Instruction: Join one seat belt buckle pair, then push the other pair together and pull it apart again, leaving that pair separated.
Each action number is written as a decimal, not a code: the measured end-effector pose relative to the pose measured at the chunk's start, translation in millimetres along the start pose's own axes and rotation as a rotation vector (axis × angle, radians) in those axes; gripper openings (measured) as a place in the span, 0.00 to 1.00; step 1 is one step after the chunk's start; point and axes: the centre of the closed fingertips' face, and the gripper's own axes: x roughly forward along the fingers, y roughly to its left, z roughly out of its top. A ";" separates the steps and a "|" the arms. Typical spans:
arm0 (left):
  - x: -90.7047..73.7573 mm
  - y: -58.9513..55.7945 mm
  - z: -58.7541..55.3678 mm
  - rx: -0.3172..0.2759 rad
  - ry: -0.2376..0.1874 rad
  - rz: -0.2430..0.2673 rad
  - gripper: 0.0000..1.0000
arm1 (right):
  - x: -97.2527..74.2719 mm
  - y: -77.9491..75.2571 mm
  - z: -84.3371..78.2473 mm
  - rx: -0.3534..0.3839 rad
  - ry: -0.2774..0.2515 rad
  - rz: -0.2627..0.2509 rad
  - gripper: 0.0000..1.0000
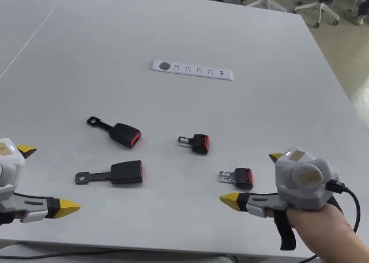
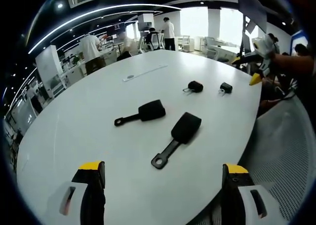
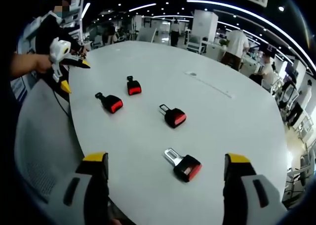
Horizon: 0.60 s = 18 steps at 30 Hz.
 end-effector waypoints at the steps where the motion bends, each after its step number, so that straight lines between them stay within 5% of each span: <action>1: 0.2 -0.6 0.0 0.001 0.000 -0.001 1.00 | -0.3 0.1 -0.2 0.000 0.001 0.000 0.98; 18: 2.7 2.3 -0.3 -0.005 -0.002 0.009 0.97 | -4.7 4.5 -5.0 -0.037 0.014 0.013 0.95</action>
